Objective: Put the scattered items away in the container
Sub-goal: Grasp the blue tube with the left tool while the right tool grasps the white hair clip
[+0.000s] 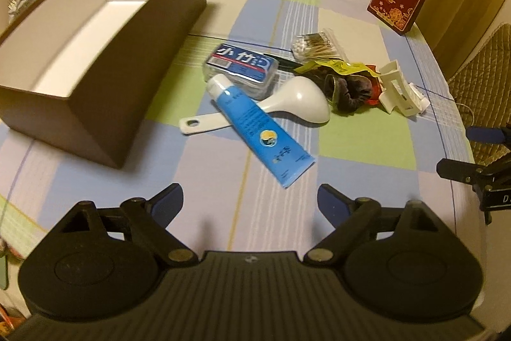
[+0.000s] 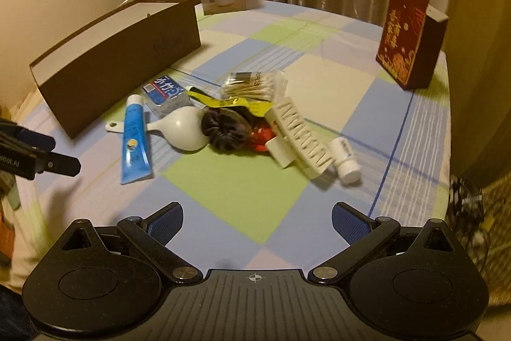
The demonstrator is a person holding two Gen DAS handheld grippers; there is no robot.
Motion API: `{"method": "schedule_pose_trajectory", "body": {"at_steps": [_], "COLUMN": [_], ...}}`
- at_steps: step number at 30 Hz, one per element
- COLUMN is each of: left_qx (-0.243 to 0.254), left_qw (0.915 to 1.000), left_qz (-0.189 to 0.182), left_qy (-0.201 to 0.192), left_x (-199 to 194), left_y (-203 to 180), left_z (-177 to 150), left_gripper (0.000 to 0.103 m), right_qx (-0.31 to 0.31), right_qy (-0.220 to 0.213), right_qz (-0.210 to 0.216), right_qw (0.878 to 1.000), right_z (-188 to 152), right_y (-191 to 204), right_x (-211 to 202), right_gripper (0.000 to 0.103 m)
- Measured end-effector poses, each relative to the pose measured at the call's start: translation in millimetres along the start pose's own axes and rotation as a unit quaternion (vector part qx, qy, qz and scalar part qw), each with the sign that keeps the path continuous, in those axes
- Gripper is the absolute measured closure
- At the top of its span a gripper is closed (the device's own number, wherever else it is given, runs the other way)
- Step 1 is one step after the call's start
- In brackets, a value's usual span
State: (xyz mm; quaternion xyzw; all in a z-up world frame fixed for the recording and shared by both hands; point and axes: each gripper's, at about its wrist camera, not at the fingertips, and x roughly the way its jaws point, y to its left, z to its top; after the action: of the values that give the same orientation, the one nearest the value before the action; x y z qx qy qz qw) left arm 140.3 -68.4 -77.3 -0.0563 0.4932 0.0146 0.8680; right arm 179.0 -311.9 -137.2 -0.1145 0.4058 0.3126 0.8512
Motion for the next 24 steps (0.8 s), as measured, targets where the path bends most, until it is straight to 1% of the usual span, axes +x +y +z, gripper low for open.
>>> {"method": "schedule_pose_trajectory", "body": {"at_steps": [1, 2, 4, 9, 10, 12, 14, 15, 19, 24], "left_qx": [0.000, -0.002, -0.009, -0.020, -0.024, -0.035, -0.049, -0.056, -0.070, -0.076], "left_qw": [1.0000, 1.0000, 0.9999, 0.9998, 0.9997, 0.9993, 0.9987, 0.9984, 0.9974, 0.9961], "left_qz": [0.000, -0.001, -0.003, 0.005, 0.007, 0.010, 0.012, 0.012, 0.018, 0.042], "left_qy": [0.002, 0.006, 0.010, 0.006, 0.005, 0.004, 0.003, 0.002, -0.007, -0.017], "left_x": [5, 9, 17, 29, 32, 38, 44, 46, 56, 71], "left_y": [-2, -3, -4, -6, -6, -5, -2, 0, 3, 3], "left_z": [2, 3, 6, 13, 15, 19, 24, 26, 37, 51], "left_gripper": [0.026, 0.030, 0.033, 0.034, 0.036, 0.044, 0.059, 0.061, 0.061, 0.060], "right_qx": [-0.007, -0.013, -0.017, -0.047, -0.052, -0.057, -0.057, -0.056, -0.055, -0.056], "right_qy": [0.000, 0.001, 0.002, -0.004, -0.003, -0.002, -0.005, -0.006, -0.008, -0.006], "right_qz": [0.001, 0.005, 0.008, 0.016, 0.016, 0.016, 0.017, 0.019, 0.022, 0.021], "right_qw": [1.000, 1.000, 1.000, 0.999, 0.999, 0.998, 0.998, 0.998, 0.998, 0.998], "right_z": [2, 5, 9, 23, 26, 31, 34, 36, 39, 42], "right_y": [-5, -10, -21, -40, -42, -46, -48, -49, -53, -57], "right_x": [3, 6, 12, 25, 28, 32, 36, 37, 40, 43], "right_gripper": [0.007, 0.019, 0.020, 0.020, 0.020, 0.020, 0.020, 0.020, 0.020, 0.020]}}
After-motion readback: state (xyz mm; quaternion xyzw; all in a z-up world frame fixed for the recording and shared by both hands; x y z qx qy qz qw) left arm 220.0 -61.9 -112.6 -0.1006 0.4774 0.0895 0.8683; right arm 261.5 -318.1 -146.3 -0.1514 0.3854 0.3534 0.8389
